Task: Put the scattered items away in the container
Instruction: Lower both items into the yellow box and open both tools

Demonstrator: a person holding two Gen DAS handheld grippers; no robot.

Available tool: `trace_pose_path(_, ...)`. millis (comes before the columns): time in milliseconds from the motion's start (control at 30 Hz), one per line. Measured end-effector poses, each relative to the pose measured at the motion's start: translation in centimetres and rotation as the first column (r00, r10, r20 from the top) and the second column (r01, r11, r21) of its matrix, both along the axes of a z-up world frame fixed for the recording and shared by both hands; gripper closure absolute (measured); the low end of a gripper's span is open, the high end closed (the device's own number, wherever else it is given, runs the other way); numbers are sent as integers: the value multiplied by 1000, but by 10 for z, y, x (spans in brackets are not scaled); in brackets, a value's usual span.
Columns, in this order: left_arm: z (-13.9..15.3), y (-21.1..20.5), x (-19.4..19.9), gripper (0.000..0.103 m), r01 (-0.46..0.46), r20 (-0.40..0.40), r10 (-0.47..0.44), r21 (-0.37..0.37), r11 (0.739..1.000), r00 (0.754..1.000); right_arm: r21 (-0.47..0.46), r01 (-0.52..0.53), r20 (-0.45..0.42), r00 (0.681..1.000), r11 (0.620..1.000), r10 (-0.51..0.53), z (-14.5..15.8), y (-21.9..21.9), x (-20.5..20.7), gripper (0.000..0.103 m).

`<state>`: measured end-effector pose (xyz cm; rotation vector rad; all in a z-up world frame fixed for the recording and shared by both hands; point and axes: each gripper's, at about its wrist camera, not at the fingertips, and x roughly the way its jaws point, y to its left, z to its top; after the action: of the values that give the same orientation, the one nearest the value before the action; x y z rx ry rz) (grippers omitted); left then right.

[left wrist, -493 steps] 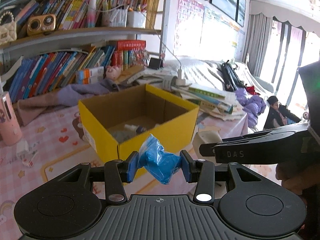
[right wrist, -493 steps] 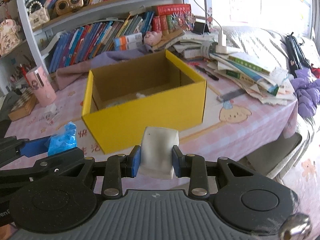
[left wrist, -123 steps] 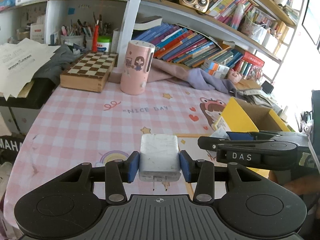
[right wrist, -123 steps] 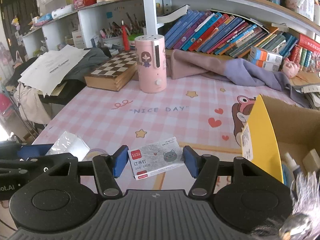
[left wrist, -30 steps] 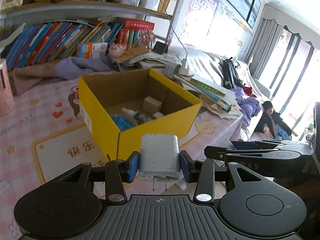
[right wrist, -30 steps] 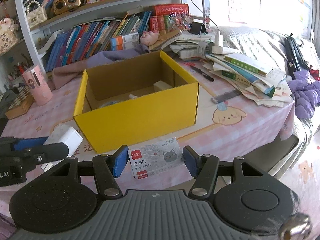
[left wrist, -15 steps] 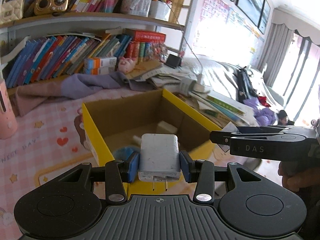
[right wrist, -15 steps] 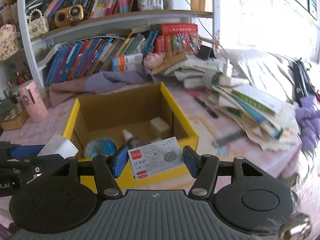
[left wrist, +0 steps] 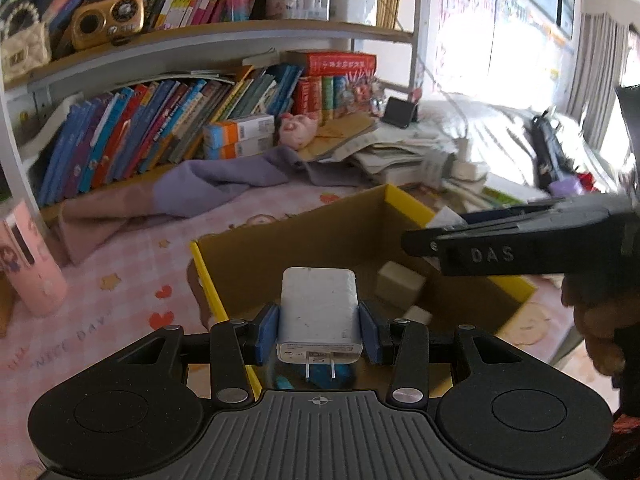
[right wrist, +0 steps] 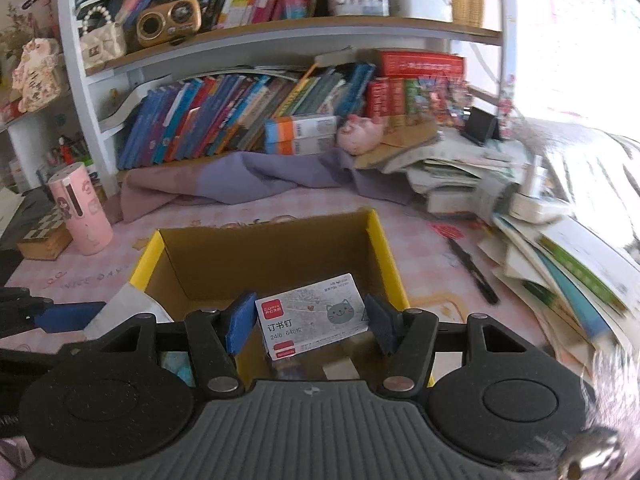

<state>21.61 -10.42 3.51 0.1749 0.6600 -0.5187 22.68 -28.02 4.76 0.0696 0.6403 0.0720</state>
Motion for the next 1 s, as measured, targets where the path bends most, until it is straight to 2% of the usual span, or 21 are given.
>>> trace_pose_path(167, -9, -17, 21, 61, 2, 4, -2, 83, 997, 1000, 11, -84, -51, 995, 996, 85, -7, 1, 43, 46)
trace_pose_path(467, -33, -38, 44, 62, 20, -57, -10, 177, 984, 998, -5, -181, -184, 967, 983, 177, -34, 13, 97, 46)
trace_pose_path(667, -34, -42, 48, 63, 12, -55, -1, 198, 980, 998, -14, -225, -260, 942, 974, 214, -51, 22, 113, 46)
trace_pose_path(833, -34, -39, 48, 63, -17, -55, 28, 191, 982, 998, -22, -248, -281, 931, 969, 232, -57, 28, 115, 45)
trace_pose_path(1000, -31, -37, 43, 55, -49, -42, 58, 187, 981, 997, -13, -262, -282, 927, 965, 248, -58, 30, 115, 45)
